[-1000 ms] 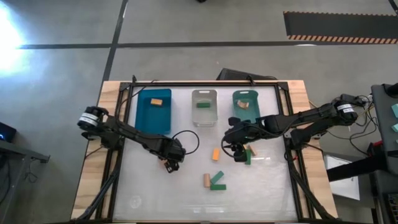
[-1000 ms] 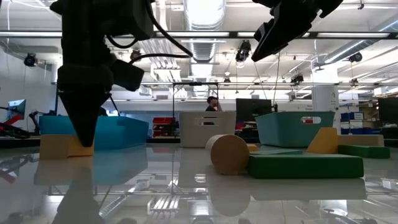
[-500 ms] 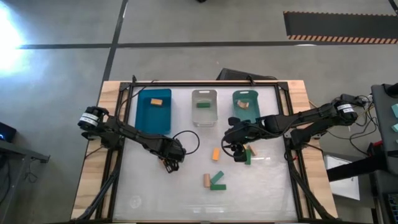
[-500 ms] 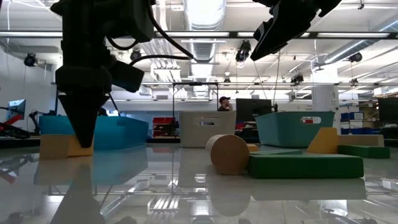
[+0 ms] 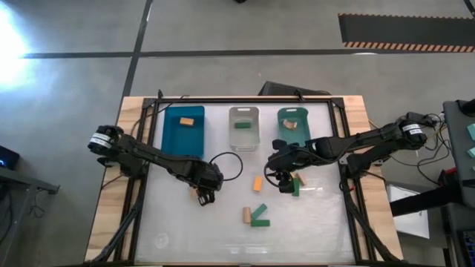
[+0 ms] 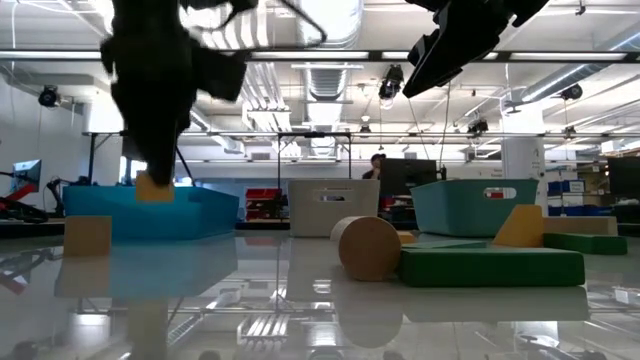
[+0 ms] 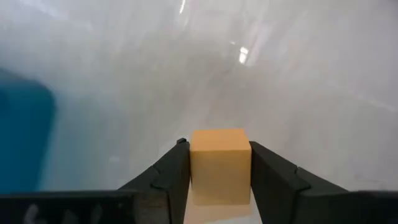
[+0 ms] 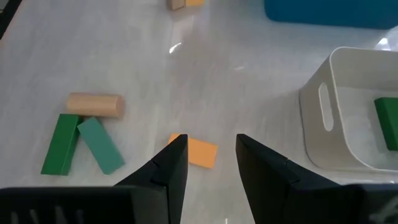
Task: Sort & place blocks by color
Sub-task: Put the yellow block into the blue bin
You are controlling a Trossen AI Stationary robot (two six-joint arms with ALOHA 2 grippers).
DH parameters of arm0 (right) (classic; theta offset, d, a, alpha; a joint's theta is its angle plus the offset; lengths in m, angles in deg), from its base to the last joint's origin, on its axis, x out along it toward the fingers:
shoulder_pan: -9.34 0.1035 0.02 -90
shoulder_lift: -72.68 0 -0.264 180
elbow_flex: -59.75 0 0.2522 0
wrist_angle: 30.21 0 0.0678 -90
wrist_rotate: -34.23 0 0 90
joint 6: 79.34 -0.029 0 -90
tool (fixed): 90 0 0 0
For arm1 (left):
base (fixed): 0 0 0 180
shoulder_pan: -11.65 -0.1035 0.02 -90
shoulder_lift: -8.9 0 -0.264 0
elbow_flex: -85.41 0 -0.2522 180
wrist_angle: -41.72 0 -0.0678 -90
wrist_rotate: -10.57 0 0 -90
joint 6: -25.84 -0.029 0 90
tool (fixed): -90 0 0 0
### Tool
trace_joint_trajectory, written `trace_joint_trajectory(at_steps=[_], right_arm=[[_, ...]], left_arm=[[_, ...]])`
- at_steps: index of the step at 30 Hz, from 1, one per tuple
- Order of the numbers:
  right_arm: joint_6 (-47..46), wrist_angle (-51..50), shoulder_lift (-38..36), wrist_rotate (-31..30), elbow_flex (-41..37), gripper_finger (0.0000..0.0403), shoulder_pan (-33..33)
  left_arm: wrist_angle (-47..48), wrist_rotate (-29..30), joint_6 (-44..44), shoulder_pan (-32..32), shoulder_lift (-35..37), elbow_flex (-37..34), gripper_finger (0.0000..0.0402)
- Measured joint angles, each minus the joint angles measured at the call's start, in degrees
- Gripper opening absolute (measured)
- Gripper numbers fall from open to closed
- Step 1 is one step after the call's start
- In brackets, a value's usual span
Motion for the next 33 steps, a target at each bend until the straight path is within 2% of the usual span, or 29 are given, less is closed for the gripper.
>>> trace_joint_trajectory(at_steps=[7,12,15,19,25,29,33], right_arm=[[0.3,0.0,0.0,0.0,0.0,0.0128,0.0],[0.4,0.0,0.0,0.0,0.0,0.0128,0.0],[0.4,0.0,0.0,0.0,0.0,0.0128,0.0],[0.4,0.0,0.0,0.0,0.0,0.0127,0.0],[0.0,0.0,0.0,0.0,0.0,0.0128,0.0],[0.0,0.3,0.0,0.0,0.0,0.0128,0.0],[-1.0,0.3,0.0,0.0,0.0,0.0128,0.0]], left_arm=[[11.2,3.5,-20.1,-2.1,3.8,6.4,0.0125],[17.3,11.2,-35.4,-6.8,7.6,5.1,0.0125],[18.4,13.4,-42.9,-11.7,10.1,3.1,0.0125],[16.8,13.8,-52.5,-20.1,13.3,-0.6,0.0125],[6.6,12.4,-63.8,-34.1,15.4,-6.3,0.0125],[-0.5,7.5,-67.7,-40.5,13.0,-8.2,0.0125],[-5.4,6.3,-69.4,-43.7,8.7,-8.1,0.0125]])
